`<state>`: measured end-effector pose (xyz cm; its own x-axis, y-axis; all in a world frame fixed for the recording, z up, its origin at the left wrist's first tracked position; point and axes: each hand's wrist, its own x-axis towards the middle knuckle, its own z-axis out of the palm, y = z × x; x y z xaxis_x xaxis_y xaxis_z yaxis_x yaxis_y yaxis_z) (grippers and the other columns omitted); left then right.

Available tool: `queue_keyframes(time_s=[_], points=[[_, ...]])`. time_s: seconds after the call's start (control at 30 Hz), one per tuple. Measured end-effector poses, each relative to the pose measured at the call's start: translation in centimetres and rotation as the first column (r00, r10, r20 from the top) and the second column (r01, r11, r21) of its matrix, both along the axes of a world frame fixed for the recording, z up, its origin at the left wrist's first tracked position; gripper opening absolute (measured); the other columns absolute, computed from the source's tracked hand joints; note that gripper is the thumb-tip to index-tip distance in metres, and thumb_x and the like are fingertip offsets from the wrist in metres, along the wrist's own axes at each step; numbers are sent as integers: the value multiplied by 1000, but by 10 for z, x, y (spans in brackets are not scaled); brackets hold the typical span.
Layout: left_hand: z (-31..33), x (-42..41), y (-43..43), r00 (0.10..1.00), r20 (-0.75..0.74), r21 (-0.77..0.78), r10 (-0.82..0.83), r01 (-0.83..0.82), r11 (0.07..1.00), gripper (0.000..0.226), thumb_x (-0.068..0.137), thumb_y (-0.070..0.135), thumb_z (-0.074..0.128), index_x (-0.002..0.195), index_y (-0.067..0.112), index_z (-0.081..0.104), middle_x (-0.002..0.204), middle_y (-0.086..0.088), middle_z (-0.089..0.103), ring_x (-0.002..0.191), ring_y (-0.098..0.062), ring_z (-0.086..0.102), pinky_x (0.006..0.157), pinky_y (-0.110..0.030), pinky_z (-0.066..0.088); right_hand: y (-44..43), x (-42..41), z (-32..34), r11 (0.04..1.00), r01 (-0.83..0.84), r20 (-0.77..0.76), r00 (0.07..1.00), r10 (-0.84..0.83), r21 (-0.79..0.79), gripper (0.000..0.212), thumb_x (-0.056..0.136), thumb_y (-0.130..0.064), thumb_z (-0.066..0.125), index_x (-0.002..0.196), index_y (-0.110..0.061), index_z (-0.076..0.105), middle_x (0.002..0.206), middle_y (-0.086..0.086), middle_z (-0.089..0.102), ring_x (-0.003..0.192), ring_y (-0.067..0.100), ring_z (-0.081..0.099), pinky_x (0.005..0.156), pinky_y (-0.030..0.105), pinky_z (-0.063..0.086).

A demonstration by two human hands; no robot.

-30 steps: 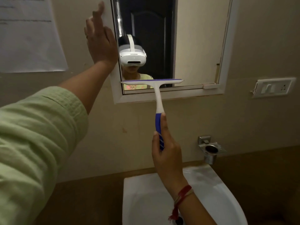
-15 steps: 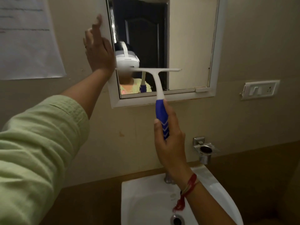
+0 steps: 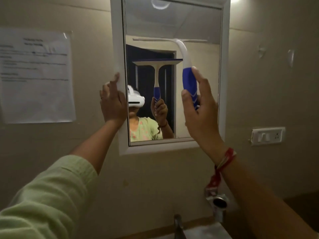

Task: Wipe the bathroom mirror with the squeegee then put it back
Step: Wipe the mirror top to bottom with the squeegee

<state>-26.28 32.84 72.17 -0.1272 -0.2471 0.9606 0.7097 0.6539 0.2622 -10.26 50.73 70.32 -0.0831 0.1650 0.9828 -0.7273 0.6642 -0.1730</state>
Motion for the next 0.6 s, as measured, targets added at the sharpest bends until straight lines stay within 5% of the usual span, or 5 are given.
queue_keyframes(time_s=[0.2,0.37,0.6], points=[[0,-2,-1,1000,-12,-14,-10,10,1000,49,90,6,34,137,21,40,108,-19,53,97,-33,48,81,-26,30,11,-20,47,996,34,-16,999,-36,-78,45,95,-23,48,137,-18,33,104,-13,51,68,5,57,63,17,52],[0,-4,-1,998,-35,-15,-42,42,999,47,90,14,31,136,20,40,104,-18,53,94,-30,47,81,-27,30,22,-36,80,993,101,-58,993,-104,-60,47,95,-20,49,138,-11,34,118,-1,53,74,-2,55,65,1,43],[0,-5,-2,997,-55,-15,-54,54,998,47,90,16,29,135,17,41,101,-19,53,92,-30,47,81,-26,29,24,-58,103,990,119,-81,989,-125,-74,47,94,-18,50,137,-10,34,125,7,56,74,-7,53,65,0,42]])
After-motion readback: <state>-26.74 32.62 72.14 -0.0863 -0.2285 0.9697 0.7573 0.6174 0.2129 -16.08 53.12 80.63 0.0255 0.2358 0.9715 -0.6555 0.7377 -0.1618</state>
